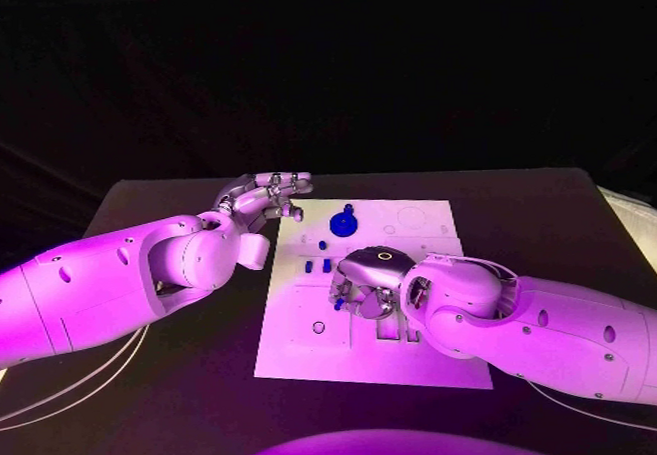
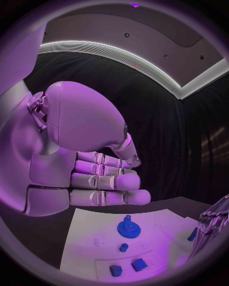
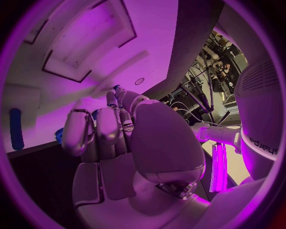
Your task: Assemble the parts on the task board
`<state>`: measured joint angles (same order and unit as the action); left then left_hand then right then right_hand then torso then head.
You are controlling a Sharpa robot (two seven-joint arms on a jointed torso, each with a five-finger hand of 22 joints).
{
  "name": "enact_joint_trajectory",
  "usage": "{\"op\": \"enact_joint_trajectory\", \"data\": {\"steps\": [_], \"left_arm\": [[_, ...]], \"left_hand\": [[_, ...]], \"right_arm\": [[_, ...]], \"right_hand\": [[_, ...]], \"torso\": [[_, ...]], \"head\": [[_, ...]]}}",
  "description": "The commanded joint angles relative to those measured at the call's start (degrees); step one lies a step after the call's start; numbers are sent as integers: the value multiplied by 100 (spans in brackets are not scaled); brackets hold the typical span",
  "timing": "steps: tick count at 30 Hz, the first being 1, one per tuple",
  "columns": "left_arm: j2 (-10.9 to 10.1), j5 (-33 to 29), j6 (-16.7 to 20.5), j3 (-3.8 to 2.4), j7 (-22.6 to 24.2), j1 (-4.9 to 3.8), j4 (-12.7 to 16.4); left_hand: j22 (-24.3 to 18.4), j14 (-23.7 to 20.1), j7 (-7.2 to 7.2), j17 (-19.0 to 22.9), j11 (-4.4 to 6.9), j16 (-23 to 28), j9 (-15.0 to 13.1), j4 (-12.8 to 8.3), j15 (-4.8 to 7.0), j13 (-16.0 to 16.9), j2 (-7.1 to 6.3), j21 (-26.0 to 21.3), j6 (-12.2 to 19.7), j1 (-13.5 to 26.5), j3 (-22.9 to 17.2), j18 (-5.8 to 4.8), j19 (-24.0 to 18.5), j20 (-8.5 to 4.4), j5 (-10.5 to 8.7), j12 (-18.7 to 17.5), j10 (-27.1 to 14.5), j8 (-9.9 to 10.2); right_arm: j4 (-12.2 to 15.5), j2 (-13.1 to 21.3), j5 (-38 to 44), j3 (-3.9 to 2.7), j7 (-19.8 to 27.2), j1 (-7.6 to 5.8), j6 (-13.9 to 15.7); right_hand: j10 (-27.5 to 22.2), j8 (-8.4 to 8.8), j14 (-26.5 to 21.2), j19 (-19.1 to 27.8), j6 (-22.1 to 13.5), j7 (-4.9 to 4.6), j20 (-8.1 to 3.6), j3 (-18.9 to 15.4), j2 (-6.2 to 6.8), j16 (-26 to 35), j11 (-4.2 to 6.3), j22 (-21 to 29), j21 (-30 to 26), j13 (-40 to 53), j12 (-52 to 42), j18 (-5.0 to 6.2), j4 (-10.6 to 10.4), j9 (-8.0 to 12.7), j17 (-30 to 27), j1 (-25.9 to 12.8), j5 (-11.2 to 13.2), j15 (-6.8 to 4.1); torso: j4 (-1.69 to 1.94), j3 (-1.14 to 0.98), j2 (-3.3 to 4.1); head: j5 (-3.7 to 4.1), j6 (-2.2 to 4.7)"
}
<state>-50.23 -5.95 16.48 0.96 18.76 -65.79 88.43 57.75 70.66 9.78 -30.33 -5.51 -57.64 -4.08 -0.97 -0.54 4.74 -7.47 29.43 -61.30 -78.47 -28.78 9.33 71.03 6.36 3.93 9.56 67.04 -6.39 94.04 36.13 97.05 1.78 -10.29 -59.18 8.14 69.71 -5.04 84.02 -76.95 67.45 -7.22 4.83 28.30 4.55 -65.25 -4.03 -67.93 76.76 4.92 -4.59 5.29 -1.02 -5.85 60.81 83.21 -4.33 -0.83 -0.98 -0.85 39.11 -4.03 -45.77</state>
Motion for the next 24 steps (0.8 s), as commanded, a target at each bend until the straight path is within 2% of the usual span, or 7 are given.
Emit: {"op": "enact_joint_trajectory", "data": {"steps": [1,10,17,19,21,24], "left_arm": [[7,36,-120,-3,7,1,10],[7,36,-114,-3,4,1,19],[12,36,-114,-3,0,2,20],[13,36,-115,-3,-1,2,20],[13,36,-115,-3,-2,2,21],[12,36,-120,-3,-10,2,21]], "left_hand": [[-4,-29,4,5,-1,12,6,-5,-2,8,17,-33,15,-15,45,110,-32,-14,35,20,-58,-18],[-4,-29,4,5,-1,12,6,-5,-2,8,17,-33,15,-15,45,110,-32,-14,35,20,-58,-18],[-4,-29,4,5,-1,12,6,-5,-2,8,17,-33,15,-15,45,110,-32,-14,35,20,-58,-18],[-4,-29,4,5,-1,12,6,-5,-2,8,17,-33,15,-15,45,110,-32,-14,35,20,-58,-18],[-4,-29,4,5,-1,12,6,-5,-2,8,17,-33,15,-15,45,110,-32,-14,35,20,-58,-18],[-4,-29,4,5,-1,12,6,-5,-2,8,17,-33,15,-15,45,110,-32,-14,35,20,-58,-18]], "right_arm": [[11,-19,142,10,-73,17,-227],[-38,-111,329,49,-290,17,-577],[-87,-166,380,93,-355,17,-654],[-97,-170,375,98,-362,17,-622],[-104,-168,369,102,-374,16,-558],[-105,-153,373,105,-415,16,-355]], "right_hand": [[76,-14,145,-27,24,-24,22,23,-16,-28,25,1,34,1,-8,-35,-5,-5,0,-37,-31,-12],[66,-6,133,-5,25,-17,33,-53,23,-18,20,21,21,-21,27,-29,-18,-24,-20,-185,-2,-4],[-15,40,121,28,-46,-33,45,-126,61,-3,-3,64,-8,-52,81,-20,-31,-21,-44,-293,-81,13],[-230,133,111,67,-226,-105,75,-187,142,12,-69,122,-47,-100,117,-11,-64,20,-66,-399,-187,65],[-485,157,99,150,-430,-172,118,-285,254,29,-131,253,-132,-132,109,15,-102,70,-90,-514,-272,126],[-1042,149,-2,426,-894,-196,191,-507,367,222,-208,702,-435,-130,81,116,-112,178,-307,-591,-319,190]], "torso": [[-2,3,3],[0,5,1],[-1,3,0],[-1,5,-3],[0,7,-4],[-3,3,-3]], "head": [[1,-10],[16,-21],[16,-27],[13,-29],[13,-29],[11,-27]]}}
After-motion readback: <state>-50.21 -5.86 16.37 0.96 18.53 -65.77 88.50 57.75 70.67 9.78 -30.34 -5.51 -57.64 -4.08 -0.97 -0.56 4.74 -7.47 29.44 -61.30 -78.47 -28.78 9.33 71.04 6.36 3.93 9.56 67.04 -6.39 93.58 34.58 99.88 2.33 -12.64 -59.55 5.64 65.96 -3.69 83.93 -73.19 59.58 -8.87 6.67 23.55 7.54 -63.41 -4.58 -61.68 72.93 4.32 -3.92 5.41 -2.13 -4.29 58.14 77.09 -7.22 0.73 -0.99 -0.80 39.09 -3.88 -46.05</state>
